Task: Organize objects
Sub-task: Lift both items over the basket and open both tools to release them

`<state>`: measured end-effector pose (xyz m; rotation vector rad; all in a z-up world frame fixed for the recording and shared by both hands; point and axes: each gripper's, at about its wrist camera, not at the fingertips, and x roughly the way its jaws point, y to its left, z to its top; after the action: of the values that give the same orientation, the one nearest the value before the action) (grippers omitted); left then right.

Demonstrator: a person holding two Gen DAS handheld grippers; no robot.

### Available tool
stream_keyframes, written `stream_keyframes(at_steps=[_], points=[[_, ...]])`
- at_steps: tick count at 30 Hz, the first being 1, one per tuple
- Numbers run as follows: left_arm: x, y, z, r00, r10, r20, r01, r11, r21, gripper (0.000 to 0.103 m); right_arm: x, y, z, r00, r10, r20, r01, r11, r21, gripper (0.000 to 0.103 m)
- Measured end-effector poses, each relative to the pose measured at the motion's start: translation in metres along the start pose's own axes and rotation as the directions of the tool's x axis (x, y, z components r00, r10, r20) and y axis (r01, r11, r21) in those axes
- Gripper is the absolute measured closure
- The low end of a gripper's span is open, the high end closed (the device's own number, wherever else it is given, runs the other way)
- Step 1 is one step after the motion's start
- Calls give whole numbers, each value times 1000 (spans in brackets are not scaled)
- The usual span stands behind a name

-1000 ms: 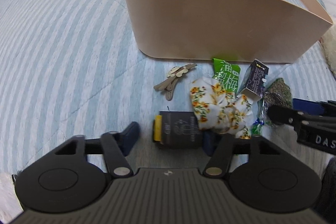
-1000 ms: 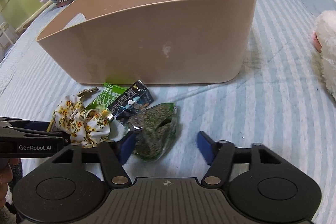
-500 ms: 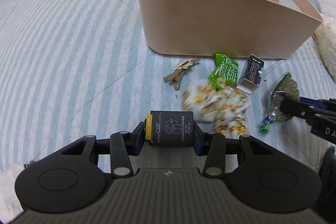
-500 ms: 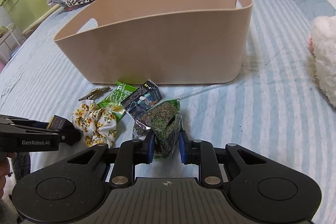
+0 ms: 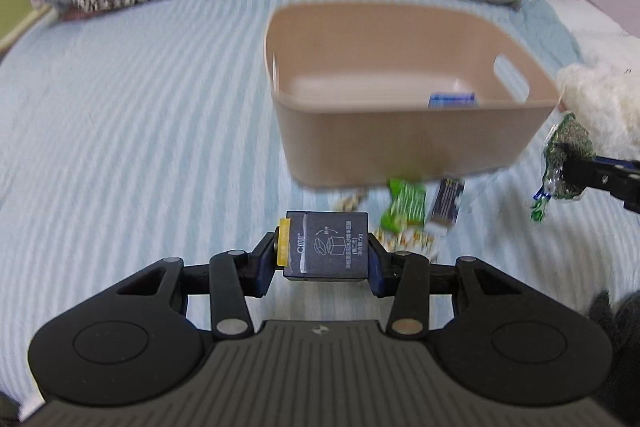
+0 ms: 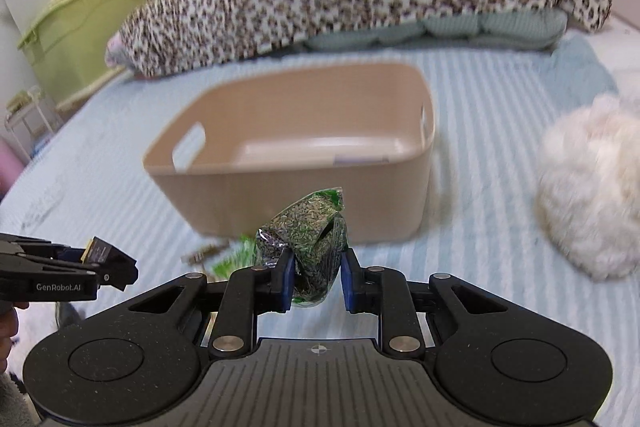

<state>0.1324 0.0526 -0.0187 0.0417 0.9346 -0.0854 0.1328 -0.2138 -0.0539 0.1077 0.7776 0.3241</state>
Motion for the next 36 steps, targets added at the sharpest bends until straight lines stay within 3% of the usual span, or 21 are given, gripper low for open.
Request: stream_keyframes(at_steps=[6, 15, 24, 36], points=[[-7, -9, 33, 995, 15, 97, -18, 999, 30, 56, -11, -2, 32, 997, -1, 83, 0, 1000, 5, 81], [14, -30, 83, 986, 18, 165, -32, 996, 83, 56, 8, -13, 73, 990, -35, 138, 34, 999, 12, 81], [84, -40, 111, 995, 55, 82, -63, 993, 97, 56, 54, -23, 91, 993, -77, 93, 76, 997, 15, 81], [135, -44, 106, 997, 64, -45, -59, 992, 116, 56, 112, -29, 81, 989, -127, -81, 125, 992, -23, 81]])
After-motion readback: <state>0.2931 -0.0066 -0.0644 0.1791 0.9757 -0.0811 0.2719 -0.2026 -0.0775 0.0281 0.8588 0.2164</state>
